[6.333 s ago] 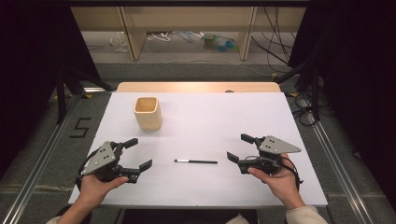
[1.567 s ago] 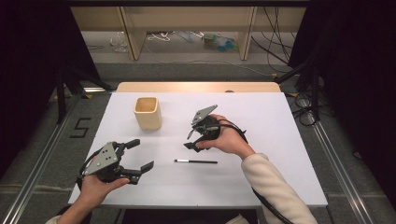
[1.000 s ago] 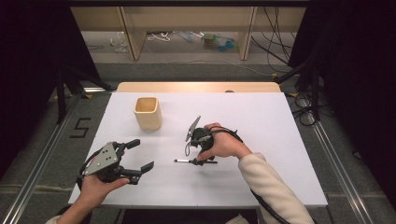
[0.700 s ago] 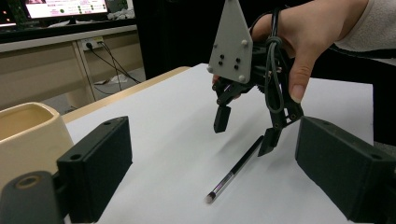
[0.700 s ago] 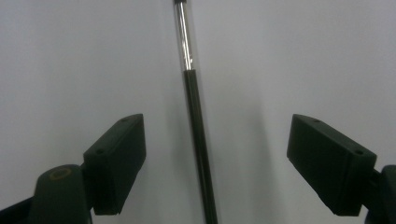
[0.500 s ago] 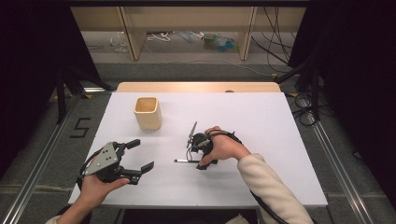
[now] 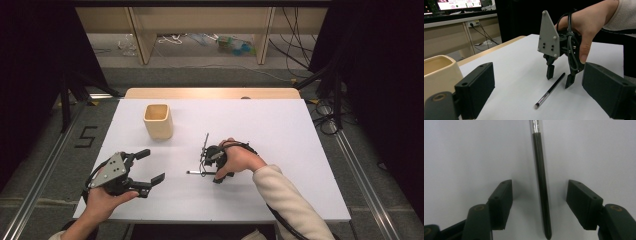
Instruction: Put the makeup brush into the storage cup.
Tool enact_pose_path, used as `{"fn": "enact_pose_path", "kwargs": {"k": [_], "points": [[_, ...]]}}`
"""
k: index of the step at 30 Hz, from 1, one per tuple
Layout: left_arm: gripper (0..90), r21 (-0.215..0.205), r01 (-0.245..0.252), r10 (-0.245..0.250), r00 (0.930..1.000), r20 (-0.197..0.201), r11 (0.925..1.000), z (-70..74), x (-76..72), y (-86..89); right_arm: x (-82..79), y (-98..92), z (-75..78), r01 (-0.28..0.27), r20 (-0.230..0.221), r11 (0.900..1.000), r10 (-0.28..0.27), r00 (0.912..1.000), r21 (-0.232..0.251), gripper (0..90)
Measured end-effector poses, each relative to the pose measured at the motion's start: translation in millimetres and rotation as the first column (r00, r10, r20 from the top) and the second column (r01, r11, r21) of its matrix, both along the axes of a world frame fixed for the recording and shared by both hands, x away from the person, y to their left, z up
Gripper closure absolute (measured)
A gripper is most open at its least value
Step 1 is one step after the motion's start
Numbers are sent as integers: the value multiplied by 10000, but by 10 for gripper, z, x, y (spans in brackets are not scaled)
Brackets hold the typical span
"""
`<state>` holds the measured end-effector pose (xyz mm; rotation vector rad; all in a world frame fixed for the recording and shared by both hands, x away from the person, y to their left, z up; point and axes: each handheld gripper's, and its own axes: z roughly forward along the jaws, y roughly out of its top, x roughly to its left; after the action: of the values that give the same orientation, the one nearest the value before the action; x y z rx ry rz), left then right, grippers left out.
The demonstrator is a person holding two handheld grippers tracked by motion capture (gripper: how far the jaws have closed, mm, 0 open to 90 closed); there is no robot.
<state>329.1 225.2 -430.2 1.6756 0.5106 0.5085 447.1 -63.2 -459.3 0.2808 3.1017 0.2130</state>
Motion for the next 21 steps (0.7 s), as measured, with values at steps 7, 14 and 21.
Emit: {"fn": "enact_pose_path", "kwargs": {"k": [7, 14, 21], "points": [[108, 25, 4, -4, 10000, 34, 10000, 1, 2, 3, 27, 13, -2, -284, 179, 9995, 286, 9994, -136, 437], [110, 23, -6, 6, 10000, 37, 10000, 2, 1, 3, -8, 64, 11, -465, 124, 9978, 472, 9988, -477, 526], [110, -48, -39, 39, 10000, 2, 10000, 2, -5, -2, -15, 89, 22, -832, 107, 9947, 840, 9964, -605, 655]]}}
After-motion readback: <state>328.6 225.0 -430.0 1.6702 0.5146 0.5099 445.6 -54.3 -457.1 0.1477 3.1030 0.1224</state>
